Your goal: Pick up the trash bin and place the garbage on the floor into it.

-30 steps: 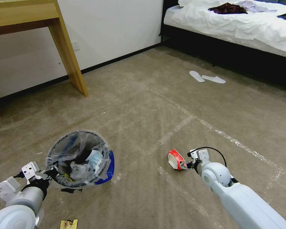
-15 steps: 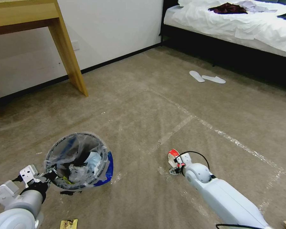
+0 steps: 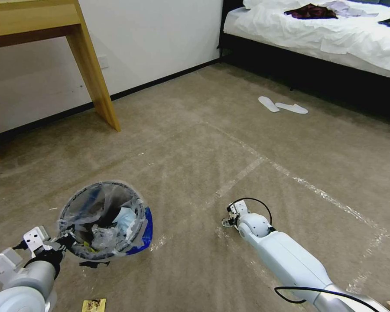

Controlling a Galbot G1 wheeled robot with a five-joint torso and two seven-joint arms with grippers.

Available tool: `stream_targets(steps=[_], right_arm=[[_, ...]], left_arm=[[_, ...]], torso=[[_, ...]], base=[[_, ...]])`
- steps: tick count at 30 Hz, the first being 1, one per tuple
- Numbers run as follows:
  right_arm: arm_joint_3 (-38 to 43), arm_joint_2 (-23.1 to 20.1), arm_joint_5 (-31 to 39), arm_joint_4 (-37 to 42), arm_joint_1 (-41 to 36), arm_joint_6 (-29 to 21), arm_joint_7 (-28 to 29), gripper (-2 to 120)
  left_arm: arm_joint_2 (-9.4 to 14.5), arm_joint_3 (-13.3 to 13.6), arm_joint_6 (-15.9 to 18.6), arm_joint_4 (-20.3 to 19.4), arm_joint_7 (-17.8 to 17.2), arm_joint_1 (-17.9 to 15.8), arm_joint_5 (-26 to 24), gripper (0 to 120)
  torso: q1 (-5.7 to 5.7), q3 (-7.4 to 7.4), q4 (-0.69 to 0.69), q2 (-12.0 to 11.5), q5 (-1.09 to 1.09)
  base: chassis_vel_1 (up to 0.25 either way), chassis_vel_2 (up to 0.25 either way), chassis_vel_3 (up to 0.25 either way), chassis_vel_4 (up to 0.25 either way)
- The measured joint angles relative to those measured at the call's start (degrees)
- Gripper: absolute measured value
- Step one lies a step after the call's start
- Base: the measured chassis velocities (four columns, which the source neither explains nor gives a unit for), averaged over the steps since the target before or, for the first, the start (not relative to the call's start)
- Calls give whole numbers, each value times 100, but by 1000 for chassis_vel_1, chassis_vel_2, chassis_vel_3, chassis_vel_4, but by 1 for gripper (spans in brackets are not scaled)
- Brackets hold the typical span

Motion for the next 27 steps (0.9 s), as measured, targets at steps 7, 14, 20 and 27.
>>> stream_targets(steps=[7, 14, 20, 27], right_arm=[[24, 82, -122, -271, 34, 107, 8, 72], [27, 147, -142, -413, 39, 158, 23, 48], [43, 155, -157, -463, 34, 222, 46, 25], [92, 75, -168, -421, -69, 320, 44, 0]], left_arm=[[27, 28, 0, 85, -1, -71, 0, 1], [41, 28, 0, 92, -3, -73, -18, 1], [42, 38, 0, 106, -4, -71, -17, 1], [19, 86, -6, 141, -3, -104, 7, 1]], torso=[[0, 0, 0, 0, 0], [0, 0, 0, 0, 0], [0, 0, -1, 0, 0], [0, 0, 2, 0, 2]], base=[[0, 0, 0, 0], [0, 0, 0, 0], [0, 0, 0, 0], [0, 0, 0, 0]])
